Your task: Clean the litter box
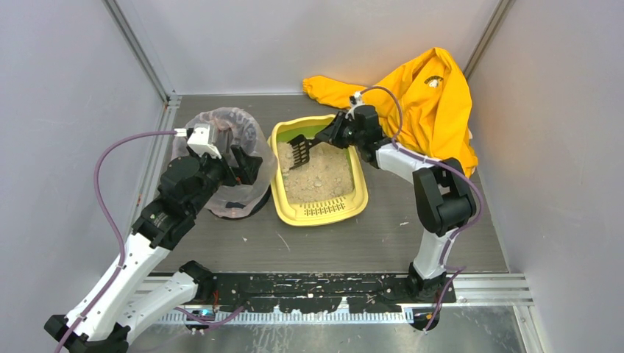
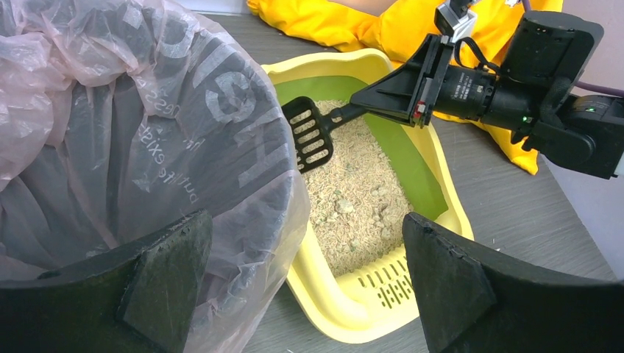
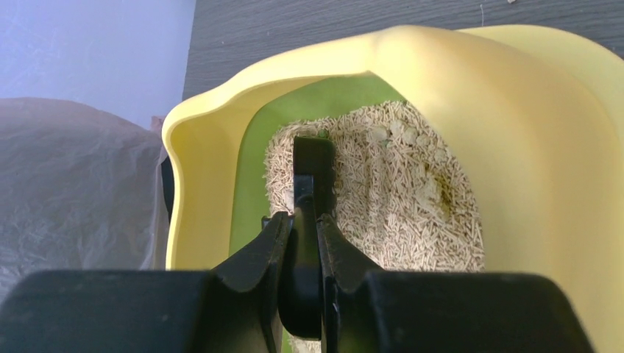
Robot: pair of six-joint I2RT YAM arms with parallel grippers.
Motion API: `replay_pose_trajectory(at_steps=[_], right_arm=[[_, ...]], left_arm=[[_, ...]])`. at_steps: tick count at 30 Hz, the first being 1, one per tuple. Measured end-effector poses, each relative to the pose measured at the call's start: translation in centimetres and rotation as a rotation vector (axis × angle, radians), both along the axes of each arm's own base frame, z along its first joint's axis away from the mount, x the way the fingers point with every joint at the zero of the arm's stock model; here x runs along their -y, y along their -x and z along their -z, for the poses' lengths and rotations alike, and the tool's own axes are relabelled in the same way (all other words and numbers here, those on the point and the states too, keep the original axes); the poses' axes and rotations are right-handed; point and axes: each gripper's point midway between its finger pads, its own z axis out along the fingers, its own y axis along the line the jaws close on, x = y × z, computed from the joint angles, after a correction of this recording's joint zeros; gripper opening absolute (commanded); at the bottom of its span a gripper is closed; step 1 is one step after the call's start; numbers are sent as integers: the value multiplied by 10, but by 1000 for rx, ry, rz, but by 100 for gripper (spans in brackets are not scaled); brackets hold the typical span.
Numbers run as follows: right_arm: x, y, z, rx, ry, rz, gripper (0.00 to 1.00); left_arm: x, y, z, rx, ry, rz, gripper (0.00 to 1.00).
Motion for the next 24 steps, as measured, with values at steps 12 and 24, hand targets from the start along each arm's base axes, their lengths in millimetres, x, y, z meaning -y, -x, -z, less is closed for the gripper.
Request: replay_pose_trajectory(at_steps=[12, 24], right_arm=[[18, 19, -48, 64, -3, 19, 1], [62, 33, -31, -11, -118, 87, 1]], left_arm=[[1, 3, 3, -4, 5, 11, 100], [3, 6, 6, -8, 10, 26, 100]])
